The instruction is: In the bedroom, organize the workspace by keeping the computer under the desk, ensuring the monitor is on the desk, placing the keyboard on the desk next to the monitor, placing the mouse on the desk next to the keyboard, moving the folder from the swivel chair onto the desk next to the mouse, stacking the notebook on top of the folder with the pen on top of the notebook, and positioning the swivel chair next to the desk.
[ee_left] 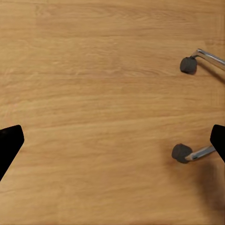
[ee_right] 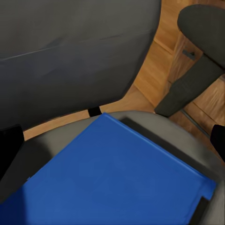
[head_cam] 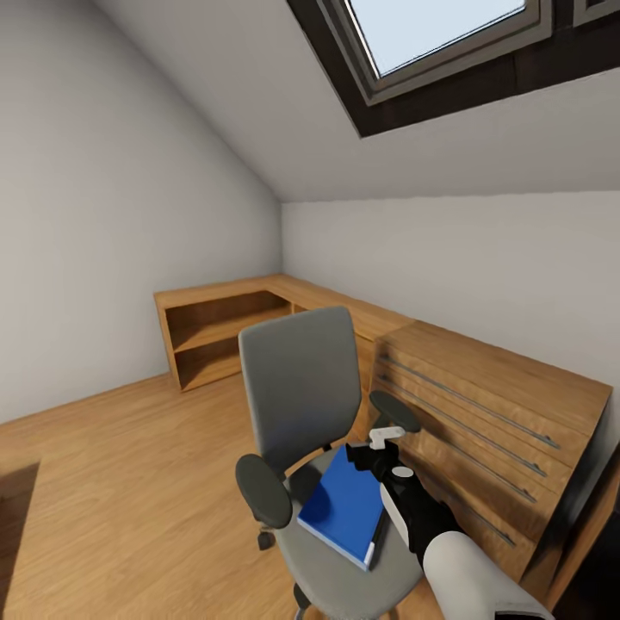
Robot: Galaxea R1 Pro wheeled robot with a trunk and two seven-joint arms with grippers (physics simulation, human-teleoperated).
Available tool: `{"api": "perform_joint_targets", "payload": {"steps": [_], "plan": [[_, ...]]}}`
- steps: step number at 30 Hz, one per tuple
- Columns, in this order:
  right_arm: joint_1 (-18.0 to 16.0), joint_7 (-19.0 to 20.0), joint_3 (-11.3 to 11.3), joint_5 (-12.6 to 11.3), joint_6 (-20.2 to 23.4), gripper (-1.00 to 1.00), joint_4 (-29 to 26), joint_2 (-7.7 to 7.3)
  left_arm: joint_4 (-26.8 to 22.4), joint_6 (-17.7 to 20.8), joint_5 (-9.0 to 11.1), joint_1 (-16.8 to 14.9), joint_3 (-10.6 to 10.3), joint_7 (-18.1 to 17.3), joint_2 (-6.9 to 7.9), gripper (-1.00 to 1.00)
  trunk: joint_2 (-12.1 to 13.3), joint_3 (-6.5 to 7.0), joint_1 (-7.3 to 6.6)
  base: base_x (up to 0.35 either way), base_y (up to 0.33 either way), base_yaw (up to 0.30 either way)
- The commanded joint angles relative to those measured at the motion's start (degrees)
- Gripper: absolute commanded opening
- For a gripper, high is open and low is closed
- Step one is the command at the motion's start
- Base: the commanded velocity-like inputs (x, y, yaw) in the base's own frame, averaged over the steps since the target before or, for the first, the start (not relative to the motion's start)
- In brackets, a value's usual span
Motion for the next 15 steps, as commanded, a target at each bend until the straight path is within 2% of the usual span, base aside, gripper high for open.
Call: {"api": "perform_joint_targets", "payload": {"steps": [1,6,15], "plan": [[-0.01,0.16,-0.40,0.58,0.01,1.00,-0.12,0.11,-0.01,-0.01,0.59,0.00,0.09,-0.46,-0.02,1.00,-0.44,-0.23,0.22,0.000,0.000,0.000],[-0.01,0.13,-0.42,0.49,-0.94,1.00,-0.13,0.16,-0.02,-0.01,0.59,0.00,0.09,-0.46,-0.03,1.00,-2.45,-1.18,1.32,0.000,0.000,0.034],[-0.01,0.11,-0.50,0.53,-1.40,1.00,-0.19,-0.01,0.00,-0.01,0.59,0.00,0.09,-0.45,-0.07,1.00,-6.06,-3.13,3.30,0.000,0.000,0.146]]}}
